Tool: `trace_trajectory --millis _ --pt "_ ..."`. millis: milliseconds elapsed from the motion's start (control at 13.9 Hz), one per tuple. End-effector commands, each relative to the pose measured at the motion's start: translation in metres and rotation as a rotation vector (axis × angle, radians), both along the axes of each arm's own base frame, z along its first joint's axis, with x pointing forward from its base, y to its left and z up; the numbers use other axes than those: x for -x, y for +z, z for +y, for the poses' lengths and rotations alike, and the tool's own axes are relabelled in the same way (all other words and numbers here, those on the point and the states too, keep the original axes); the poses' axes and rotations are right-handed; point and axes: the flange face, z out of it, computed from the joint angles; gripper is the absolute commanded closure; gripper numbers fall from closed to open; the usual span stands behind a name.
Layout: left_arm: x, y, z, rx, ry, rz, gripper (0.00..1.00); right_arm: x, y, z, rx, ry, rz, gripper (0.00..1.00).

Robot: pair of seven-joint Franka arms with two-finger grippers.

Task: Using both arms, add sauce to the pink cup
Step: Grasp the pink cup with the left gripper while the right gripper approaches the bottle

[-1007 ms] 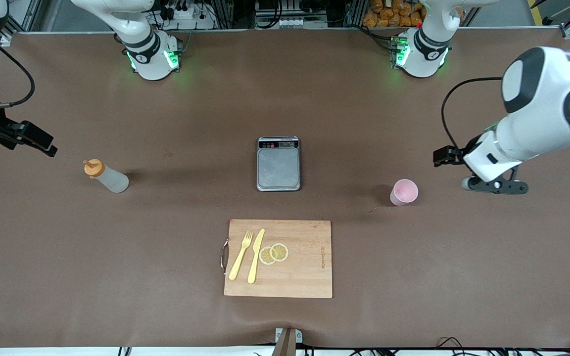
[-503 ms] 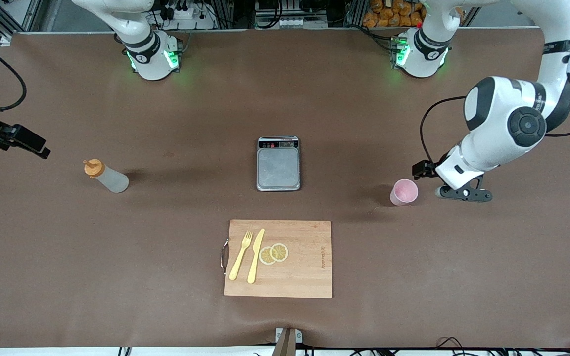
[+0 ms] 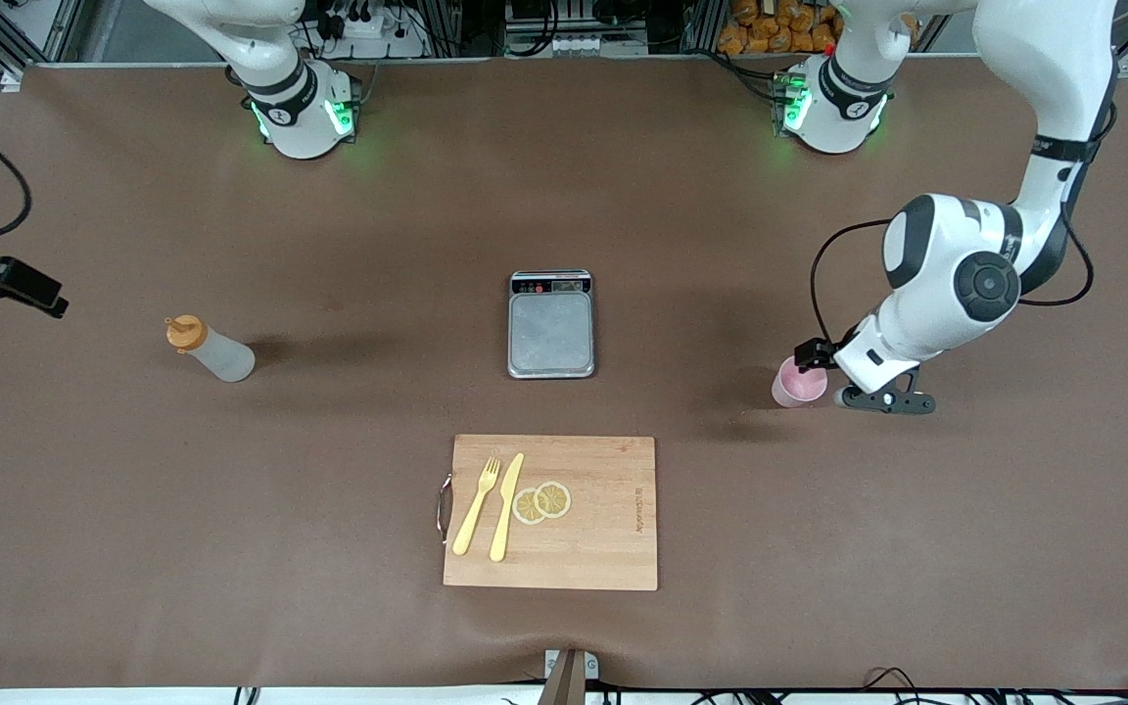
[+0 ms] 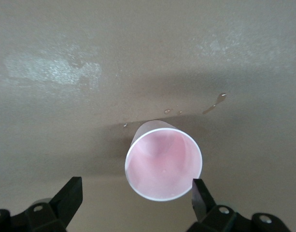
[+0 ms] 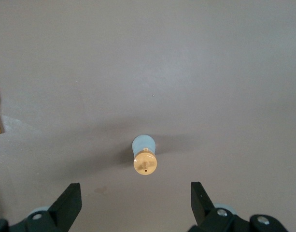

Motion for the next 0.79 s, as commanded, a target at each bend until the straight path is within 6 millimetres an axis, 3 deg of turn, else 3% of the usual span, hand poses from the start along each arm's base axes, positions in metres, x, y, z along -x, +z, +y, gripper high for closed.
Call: trace_trajectory --millis 0,288,432,719 --pt "-0.002 -0.015 0.002 -0.007 0.005 -0.006 0.00 0.008 -0.032 -0.076 -0.211 -0.156 0.055 0.00" --pt "-0.003 -0.037 0.003 -0.004 0.009 0.006 0.00 0.016 -0.078 -0.137 -0.330 -0.295 0.129 0.00" --pt "-0.006 -0.045 0.004 -0.003 0.013 0.015 0.00 0.024 -0.112 -0.173 -0.414 -0.362 0.168 0.00" --pt "-0.007 -0.055 0.006 -0.003 0.017 0.026 0.00 0.038 -0.168 -0.219 -0.528 -0.477 0.244 0.00"
